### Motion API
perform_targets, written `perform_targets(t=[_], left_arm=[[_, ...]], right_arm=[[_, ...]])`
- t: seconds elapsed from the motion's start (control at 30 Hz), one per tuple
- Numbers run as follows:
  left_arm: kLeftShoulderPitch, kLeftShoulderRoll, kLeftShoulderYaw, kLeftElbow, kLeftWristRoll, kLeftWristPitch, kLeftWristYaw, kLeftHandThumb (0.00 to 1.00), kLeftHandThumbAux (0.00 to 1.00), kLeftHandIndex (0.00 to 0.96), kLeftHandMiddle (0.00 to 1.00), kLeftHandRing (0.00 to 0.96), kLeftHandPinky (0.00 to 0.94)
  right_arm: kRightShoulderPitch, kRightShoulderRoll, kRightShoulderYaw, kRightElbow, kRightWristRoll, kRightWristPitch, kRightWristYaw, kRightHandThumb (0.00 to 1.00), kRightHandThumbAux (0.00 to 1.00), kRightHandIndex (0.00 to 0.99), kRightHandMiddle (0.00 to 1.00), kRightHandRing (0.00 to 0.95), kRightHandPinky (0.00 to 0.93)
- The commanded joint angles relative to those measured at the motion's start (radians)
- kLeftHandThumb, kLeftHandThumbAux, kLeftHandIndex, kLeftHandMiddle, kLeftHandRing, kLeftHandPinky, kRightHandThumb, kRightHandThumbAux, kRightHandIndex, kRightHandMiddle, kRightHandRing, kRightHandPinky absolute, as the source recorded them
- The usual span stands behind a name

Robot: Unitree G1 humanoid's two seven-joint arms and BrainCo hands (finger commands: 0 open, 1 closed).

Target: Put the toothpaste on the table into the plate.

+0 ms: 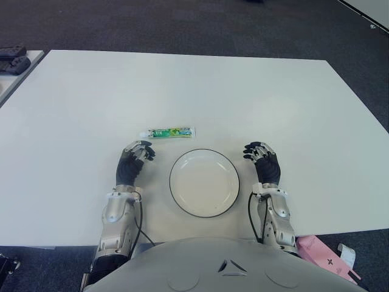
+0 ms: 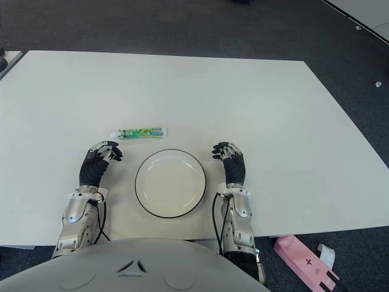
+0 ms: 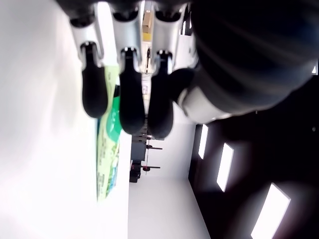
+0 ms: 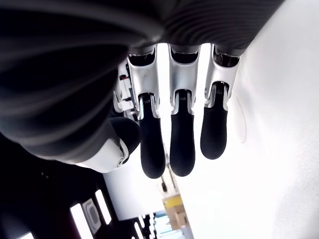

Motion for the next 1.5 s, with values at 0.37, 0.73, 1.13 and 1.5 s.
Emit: perform_targets(t=[0.37,0.73,1.13,1.5], left_arm=[[-0.014,0.010,0.014,-0.006,0.057,-0.040,0.039,0.701,0.719,0.434,0.563,0.543,0.521],[-0.034,0.097,0.066,-0.235,0.588,-0.023,0.314,0.691,0.722,0.431,0.550,0.538,0.513],[-0.198,0.213,0.034,-0.233,0.881,0.106,0.400,0.695,0.725,0.431,0.577,0.581,0.558],[-0.304,0.357,-0.025,-0.242,0.889,0.214,0.213,0.683,0.720,0.415,0.352,0.355,0.356]], right_arm=[[0.017,0.040,0.012,0.014,0.002,0.031,-0.009,0.705,0.726,0.430,0.507,0.499,0.498],[0.016,0.053,0.019,0.011,0.008,0.036,-0.020,0.704,0.726,0.429,0.502,0.498,0.502],[-0.002,0.052,0.021,0.041,-0.005,0.020,-0.029,0.704,0.726,0.429,0.505,0.501,0.505],[-0.022,0.047,0.025,0.070,-0.004,0.006,-0.035,0.705,0.726,0.429,0.503,0.499,0.492]])
